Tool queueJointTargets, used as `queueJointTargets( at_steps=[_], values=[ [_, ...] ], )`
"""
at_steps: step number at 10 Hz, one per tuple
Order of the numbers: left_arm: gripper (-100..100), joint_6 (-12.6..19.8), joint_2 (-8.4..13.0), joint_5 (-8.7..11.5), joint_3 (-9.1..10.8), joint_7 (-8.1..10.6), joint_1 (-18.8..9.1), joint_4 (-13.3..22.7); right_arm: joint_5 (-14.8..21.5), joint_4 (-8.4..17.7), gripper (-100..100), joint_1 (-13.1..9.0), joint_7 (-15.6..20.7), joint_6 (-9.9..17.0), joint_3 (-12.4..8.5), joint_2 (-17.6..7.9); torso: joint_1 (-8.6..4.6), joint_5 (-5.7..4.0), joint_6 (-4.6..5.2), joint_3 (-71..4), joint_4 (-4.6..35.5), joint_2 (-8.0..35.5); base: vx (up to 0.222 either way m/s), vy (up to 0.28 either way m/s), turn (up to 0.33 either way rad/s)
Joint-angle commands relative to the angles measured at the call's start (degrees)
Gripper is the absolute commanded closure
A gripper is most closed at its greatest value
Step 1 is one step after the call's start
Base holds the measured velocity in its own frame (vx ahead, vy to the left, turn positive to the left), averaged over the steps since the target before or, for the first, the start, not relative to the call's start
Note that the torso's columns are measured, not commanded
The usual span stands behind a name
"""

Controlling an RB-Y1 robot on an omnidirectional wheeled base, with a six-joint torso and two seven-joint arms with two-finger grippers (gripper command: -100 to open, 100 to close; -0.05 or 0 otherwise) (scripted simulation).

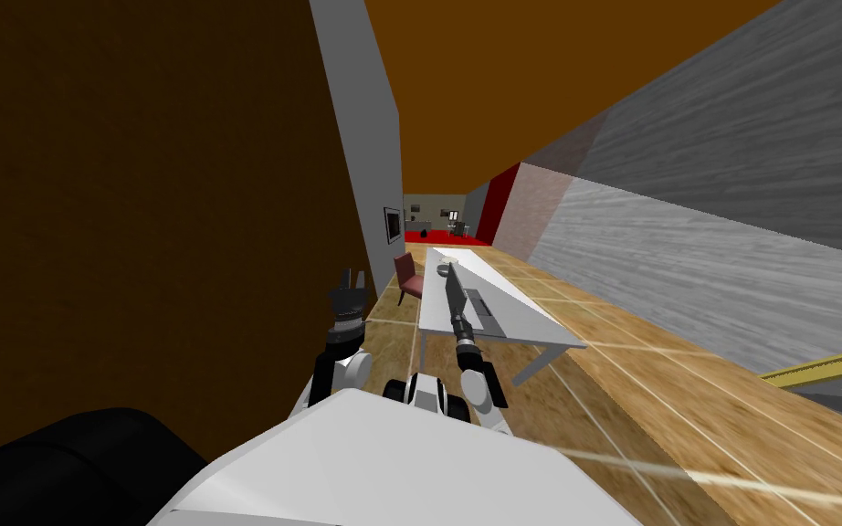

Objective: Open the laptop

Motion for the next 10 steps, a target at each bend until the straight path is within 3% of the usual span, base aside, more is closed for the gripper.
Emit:
queueJointTargets(
  at_steps=[1,2,3,10],
  values=[
    [0,0.00,0.00,0.00,0.00,0.00,0.00,0.00,1.41,0.43,100,0.80,0.38,-1.96,2.69,1.28,-0.11,-0.21,-0.02,0.04,-0.01,0.07,-0.021,-0.082,-0.047],
    [0,0.00,0.01,0.00,0.00,0.00,0.00,0.00,1.19,0.30,100,0.18,0.35,-1.63,1.72,0.67,-0.03,-0.18,-0.04,0.03,-0.15,0.03,-0.010,-0.036,-0.001],
    [0,0.00,0.00,0.00,0.00,0.00,-0.01,0.01,-0.64,-0.83,100,0.96,-2.33,-2.45,2.61,0.25,0.26,-0.01,-0.02,-0.08,-0.14,-0.17,0.020,-0.047,0.030],
    [0,0.00,0.00,0.00,0.00,0.00,0.00,0.00,-7.20,-4.48,100,3.67,-11.83,-4.96,5.22,-1.52,0.21,0.05,0.01,-0.12,-0.05,-0.20,0.050,-0.051,0.021]
  ],
)
